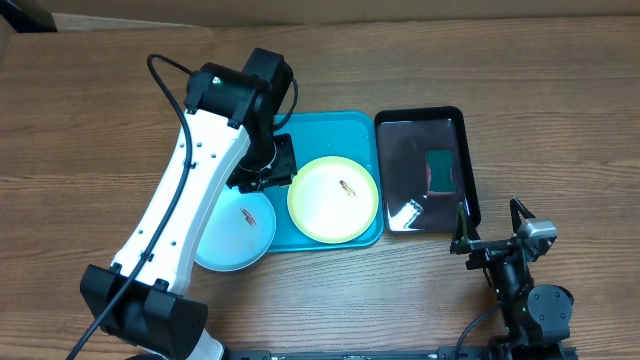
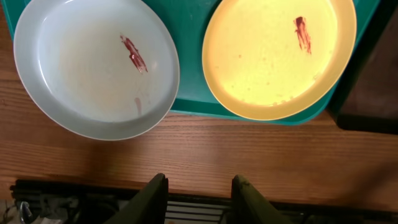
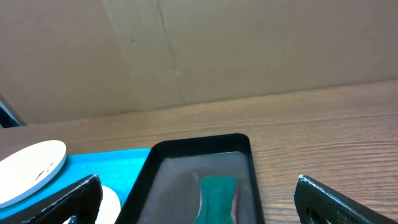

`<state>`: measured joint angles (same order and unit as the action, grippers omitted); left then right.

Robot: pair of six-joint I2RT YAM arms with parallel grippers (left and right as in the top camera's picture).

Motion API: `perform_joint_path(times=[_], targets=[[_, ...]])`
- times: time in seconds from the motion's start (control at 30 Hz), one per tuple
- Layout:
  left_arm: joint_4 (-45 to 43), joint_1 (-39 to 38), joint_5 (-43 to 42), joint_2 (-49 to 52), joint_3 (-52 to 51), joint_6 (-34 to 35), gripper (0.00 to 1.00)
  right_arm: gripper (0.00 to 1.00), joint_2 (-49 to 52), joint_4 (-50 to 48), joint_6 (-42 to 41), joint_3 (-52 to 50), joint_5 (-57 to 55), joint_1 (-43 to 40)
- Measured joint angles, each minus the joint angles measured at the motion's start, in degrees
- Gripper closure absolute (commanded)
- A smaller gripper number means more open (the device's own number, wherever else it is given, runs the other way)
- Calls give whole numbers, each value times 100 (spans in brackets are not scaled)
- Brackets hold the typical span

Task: Clean dirty plates on tray and stack at the side
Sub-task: 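Move the left gripper over the gap between blue and yellow plates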

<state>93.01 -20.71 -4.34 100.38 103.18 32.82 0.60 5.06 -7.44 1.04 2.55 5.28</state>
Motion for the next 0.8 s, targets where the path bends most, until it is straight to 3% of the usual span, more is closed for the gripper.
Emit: perform_joint_path(times=[0.13,0.5,0.73,0.8], targets=[[-286,-74,37,-2,-341,236,59,0,0,0,-2,0,0,0],[-2015,-210,57,0,-2267,809,59,0,0,-2,0,0,0,0],[-2599,-210,50,-2,-2879,1438,70,0,0,2,0,0,0,0],[-2712,-214,39,-2,-2959,1561,68,0,-2,0,0,0,0,0]])
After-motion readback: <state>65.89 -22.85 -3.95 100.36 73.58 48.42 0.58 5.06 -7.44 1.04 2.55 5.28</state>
